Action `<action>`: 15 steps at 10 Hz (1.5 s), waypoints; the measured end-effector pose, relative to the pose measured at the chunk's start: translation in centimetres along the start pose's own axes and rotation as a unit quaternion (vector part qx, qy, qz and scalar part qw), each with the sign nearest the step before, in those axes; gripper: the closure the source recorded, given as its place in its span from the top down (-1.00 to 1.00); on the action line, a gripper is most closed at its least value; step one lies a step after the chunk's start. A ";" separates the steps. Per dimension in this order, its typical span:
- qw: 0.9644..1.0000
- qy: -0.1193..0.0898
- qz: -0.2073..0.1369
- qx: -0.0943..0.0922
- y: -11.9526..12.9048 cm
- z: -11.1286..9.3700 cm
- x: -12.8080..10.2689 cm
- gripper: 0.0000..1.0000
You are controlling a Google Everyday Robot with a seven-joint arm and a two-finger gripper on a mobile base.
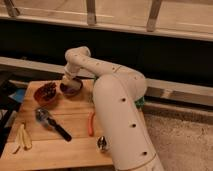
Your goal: Wipe purple bowl with eraser
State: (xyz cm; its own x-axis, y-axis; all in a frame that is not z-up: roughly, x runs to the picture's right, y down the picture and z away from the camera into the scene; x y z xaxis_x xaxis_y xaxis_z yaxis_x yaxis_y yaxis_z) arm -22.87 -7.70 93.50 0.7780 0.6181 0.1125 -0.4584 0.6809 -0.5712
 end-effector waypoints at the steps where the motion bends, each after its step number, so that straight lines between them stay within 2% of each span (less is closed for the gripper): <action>1: 1.000 -0.003 -0.007 0.002 -0.1 0.2 -0.6 -1.00; 5: 0.999 -0.029 -0.031 -0.019 1.1 1.8 -2.9 -1.00; 7: 0.999 -0.017 -0.038 -0.029 1.8 1.2 -2.5 -1.00; 8: 0.999 -0.002 -0.044 -0.031 2.2 0.5 -1.8 -1.00; 11: 0.999 0.028 -0.032 -0.021 1.3 -1.4 0.9 -1.00; 13: 0.999 0.021 -0.030 -0.016 0.6 -1.7 0.8 -1.00; 15: 0.999 0.006 -0.039 -0.015 0.2 -1.1 -1.1 -1.00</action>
State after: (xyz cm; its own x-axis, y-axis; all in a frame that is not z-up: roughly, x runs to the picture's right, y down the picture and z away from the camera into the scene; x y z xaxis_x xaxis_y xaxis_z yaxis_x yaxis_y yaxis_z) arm -23.34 -8.69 92.43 0.8161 0.5588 0.1471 -0.3840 0.7147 -0.5847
